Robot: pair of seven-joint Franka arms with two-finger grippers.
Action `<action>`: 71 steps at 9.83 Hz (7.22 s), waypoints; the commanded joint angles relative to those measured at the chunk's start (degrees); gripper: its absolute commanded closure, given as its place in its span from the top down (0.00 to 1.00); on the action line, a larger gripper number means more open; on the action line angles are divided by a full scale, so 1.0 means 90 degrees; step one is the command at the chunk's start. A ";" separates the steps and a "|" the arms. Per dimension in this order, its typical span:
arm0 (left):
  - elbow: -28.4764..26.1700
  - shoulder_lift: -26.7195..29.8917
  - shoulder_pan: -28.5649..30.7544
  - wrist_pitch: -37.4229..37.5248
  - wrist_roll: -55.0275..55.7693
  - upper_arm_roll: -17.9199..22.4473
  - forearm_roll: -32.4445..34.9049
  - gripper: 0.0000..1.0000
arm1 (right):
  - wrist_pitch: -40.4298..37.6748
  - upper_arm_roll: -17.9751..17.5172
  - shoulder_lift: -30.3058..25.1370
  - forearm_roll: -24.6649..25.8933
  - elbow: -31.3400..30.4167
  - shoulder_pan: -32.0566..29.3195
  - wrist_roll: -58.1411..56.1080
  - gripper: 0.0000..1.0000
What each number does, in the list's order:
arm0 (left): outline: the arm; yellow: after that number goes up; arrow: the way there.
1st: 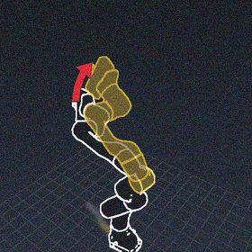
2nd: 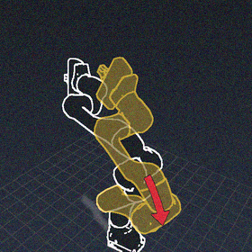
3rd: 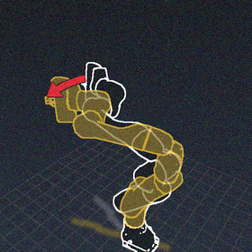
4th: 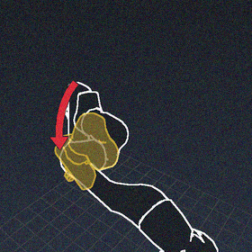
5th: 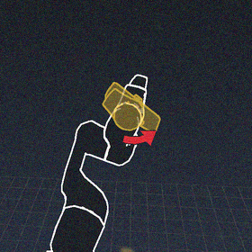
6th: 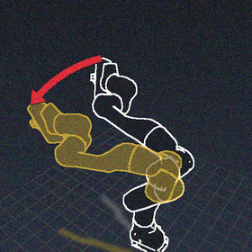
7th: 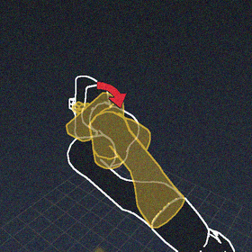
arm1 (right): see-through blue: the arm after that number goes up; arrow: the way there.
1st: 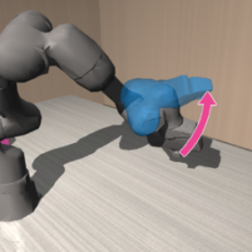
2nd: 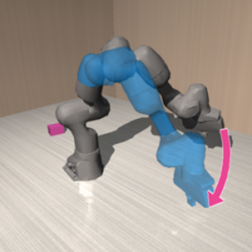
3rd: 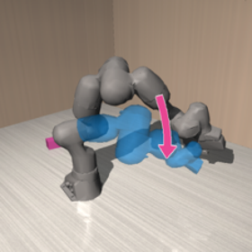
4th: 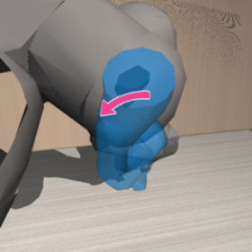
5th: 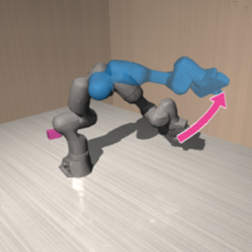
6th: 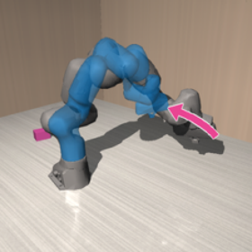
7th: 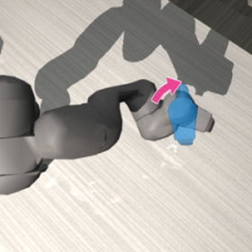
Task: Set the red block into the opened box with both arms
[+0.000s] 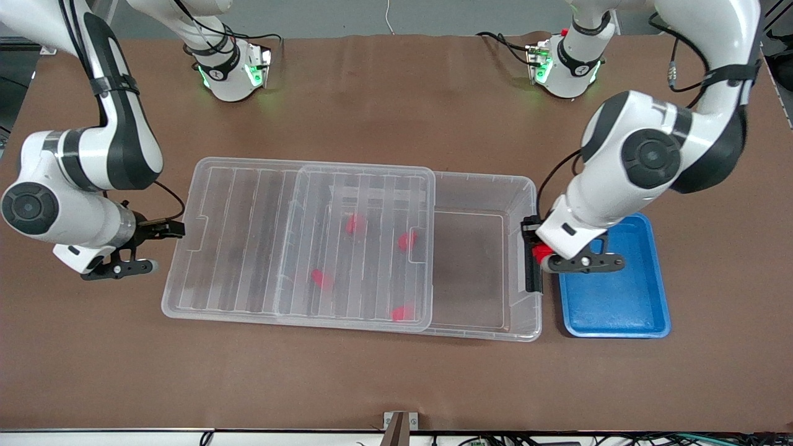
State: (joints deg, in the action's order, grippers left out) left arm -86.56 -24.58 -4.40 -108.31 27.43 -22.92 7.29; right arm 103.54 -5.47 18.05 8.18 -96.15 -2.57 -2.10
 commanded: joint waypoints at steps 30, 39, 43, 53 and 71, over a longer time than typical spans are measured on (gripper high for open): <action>0.0995 0.1176 0.1063 0.1420 -0.0341 -0.0021 -0.0047 1.00 | 0.0955 0.0861 -0.0433 -0.1036 -0.1083 0.0090 -0.1945 0.00; 0.0255 0.2729 0.0626 0.2465 -0.2686 0.1697 -0.0703 1.00 | 0.1015 0.0851 -0.0218 -0.2353 -0.1270 0.0772 -0.1877 0.00; 0.0213 0.2770 0.0675 0.2660 -0.2696 0.1707 -0.0684 1.00 | 0.1123 0.0424 0.0171 -0.2618 -0.0822 0.1037 -0.1283 0.00; 0.0223 0.2741 0.0636 0.2719 -0.2647 0.1639 -0.0576 1.00 | 0.1407 0.0041 0.0602 -0.2531 -0.0352 0.1350 -0.0275 0.17; 0.0282 0.2741 0.0626 0.2933 -0.2657 0.1494 -0.0576 1.00 | -0.2208 0.0900 -0.2328 -0.0704 0.1162 0.0187 0.0643 1.00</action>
State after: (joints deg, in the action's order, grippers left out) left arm -82.59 -0.09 1.26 -82.89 4.14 -8.54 1.85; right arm 83.46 2.92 -2.96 1.91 -86.01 -0.70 4.71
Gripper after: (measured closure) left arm 0.000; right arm 0.000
